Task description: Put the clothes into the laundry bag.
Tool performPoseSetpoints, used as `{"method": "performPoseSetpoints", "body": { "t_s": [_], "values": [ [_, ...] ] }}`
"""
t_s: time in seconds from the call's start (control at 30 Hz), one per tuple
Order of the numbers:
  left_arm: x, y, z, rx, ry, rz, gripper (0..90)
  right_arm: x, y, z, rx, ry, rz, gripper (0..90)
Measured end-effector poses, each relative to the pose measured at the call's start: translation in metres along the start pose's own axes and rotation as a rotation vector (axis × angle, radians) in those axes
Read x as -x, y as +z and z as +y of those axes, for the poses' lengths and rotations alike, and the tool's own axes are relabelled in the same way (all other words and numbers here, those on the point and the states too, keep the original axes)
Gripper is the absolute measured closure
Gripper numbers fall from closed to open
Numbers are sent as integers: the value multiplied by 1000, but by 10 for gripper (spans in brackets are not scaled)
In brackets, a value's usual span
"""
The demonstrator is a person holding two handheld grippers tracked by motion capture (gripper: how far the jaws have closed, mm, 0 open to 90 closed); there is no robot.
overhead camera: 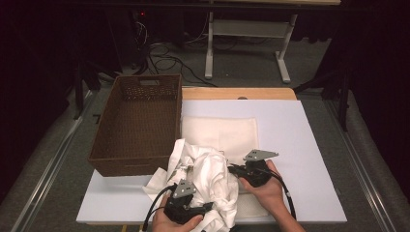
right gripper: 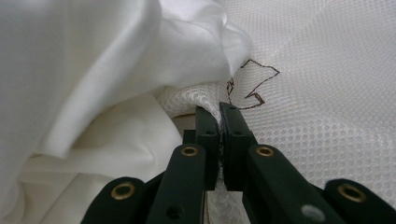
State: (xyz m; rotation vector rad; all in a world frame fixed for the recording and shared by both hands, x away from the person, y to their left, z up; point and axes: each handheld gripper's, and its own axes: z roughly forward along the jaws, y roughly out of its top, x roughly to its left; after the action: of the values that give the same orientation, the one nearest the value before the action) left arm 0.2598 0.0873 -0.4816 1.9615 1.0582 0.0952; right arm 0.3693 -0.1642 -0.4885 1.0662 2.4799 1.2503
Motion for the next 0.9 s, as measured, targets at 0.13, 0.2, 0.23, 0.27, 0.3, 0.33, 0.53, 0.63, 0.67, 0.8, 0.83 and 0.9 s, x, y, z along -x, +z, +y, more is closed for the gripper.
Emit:
{"method": "performPoseSetpoints", "body": {
  "t_s": [0.13,0.2,0.23,0.27,0.3,0.33,0.53,0.63,0.67,0.8,0.83,0.9],
  "values": [
    [0,-15,13,66,17,20,290,0,-3,1,16,-6,6,883],
    [0,-20,20,99,19,38,252,-1,-3,1,18,-8,6,883],
    [-1,-24,26,109,19,20,235,-1,-3,1,18,-8,6,883],
    [-1,-25,32,116,21,0,212,-1,-4,2,17,-5,8,883],
    [0,-25,36,125,23,-8,187,-2,-4,2,18,-9,11,883],
    [1,-24,41,132,32,-12,178,-2,-4,2,13,-7,8,883],
    [-3,3,53,61,-20,-25,416,-3,-5,3,26,-18,18,883],
    [-2,19,48,7,-16,-100,692,-3,-6,2,23,-11,16,884],
    [1,23,47,-12,7,-124,740,-2,-6,2,29,-12,18,883],
    [10,33,45,-42,58,-199,774,4,-9,3,51,12,18,884],
    [10,38,44,-56,69,-208,776,5,-10,3,53,19,16,884],
    [10,48,42,-94,71,-198,776,7,-14,4,74,37,15,884]
  ]
}}
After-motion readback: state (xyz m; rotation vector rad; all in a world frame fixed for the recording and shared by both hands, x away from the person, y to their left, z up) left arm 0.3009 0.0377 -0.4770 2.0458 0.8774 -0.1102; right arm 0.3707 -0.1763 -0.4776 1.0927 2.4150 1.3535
